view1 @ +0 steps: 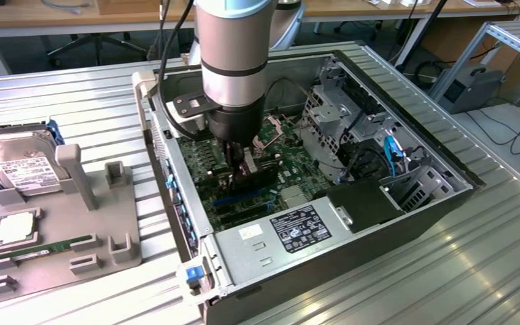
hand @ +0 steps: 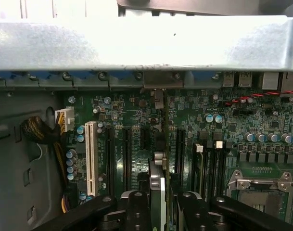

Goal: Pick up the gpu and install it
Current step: 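Insert the gpu into the slot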

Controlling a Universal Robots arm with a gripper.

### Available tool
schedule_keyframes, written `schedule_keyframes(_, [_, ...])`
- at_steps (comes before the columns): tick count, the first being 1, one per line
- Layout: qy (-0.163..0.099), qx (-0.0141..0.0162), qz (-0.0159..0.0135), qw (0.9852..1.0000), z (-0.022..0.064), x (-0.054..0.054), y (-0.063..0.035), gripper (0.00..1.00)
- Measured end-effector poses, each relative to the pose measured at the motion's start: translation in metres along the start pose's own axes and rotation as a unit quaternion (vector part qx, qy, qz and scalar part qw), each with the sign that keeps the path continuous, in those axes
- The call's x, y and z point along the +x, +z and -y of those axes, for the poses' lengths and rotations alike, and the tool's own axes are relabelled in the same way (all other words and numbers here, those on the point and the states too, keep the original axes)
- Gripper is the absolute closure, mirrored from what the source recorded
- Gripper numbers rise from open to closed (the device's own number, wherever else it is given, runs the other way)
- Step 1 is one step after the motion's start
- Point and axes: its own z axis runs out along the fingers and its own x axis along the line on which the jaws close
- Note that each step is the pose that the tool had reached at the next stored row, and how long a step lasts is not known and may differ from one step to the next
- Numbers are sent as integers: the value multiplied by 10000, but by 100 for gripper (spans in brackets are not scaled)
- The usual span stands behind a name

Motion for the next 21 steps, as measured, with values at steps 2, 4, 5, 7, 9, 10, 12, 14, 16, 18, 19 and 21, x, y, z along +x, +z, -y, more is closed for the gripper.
schedule_keyframes(2, [-9,1,0,10000,0,0,0,73])
schedule_keyframes(4, [-9,0,0,10000,0,0,2,73])
schedule_keyframes(5, [-9,1,0,10000,0,0,3,73])
schedule_keyframes(7, [-9,0,0,10000,-1,0,7,73])
schedule_keyframes(9, [-2,0,-1,10000,-1,0,10,73])
schedule_keyframes(10, [7,-1,-3,10000,-1,-1,12,73])
schedule_keyframes(12, [14,-1,-5,10000,-1,0,13,73])
schedule_keyframes(14, [14,-1,-5,10000,-1,-1,15,73])
schedule_keyframes(16, [11,-1,-7,10000,-1,-1,17,73])
schedule_keyframes(18, [-15,0,-7,10000,-1,-1,19,73])
schedule_keyframes(19, [-35,1,-5,10000,-2,-1,19,73])
schedule_keyframes(21, [-49,3,-4,10000,-2,-1,20,73])
